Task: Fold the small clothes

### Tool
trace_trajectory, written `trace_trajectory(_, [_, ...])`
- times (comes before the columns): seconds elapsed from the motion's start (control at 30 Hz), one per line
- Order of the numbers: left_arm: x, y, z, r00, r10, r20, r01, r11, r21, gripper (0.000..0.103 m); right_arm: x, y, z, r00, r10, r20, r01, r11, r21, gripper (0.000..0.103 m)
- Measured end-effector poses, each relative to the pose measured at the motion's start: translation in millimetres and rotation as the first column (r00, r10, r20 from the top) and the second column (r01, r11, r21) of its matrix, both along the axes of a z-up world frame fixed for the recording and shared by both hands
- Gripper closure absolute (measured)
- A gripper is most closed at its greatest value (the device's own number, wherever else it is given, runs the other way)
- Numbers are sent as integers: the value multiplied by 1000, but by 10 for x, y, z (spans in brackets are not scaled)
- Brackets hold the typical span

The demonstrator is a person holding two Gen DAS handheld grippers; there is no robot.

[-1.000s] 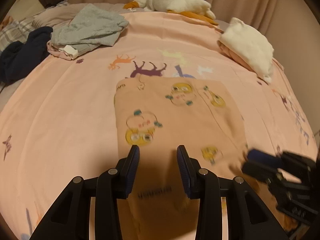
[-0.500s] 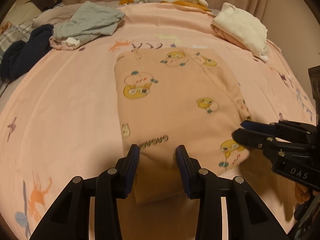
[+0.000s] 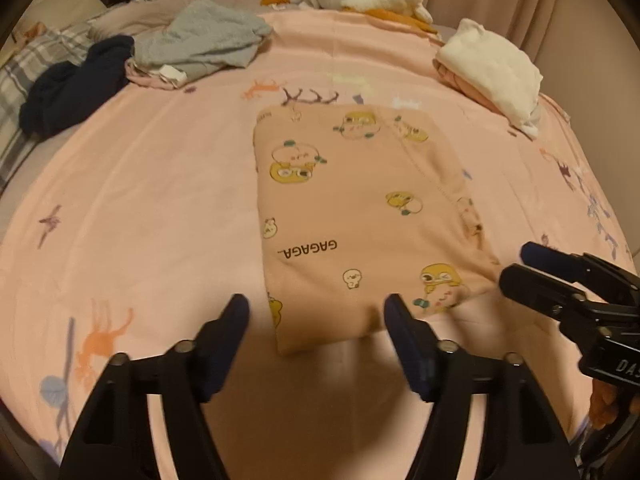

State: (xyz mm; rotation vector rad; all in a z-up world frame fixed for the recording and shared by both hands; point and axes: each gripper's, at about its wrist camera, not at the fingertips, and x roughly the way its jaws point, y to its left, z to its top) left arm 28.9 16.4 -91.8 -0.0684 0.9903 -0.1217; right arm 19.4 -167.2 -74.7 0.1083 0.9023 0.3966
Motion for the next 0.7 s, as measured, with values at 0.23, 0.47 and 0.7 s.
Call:
trace_trajectory(0.23, [-182, 0, 291, 999, 31, 29, -31, 999, 23, 18, -243, -74, 311, 997, -35, 70, 35, 999, 7, 18])
trace_trajectory(0.47, [-366, -46, 571, 997, 43, 70, -48, 997, 63, 6, -438, -103, 553, 991, -58, 119, 57, 998, 12, 0])
trace_trajectory(0.7, [-514, -84, 744, 995, 58, 81, -66, 993, 97, 2, -592, -51, 743, 983, -71, 170, 78, 996, -36, 0])
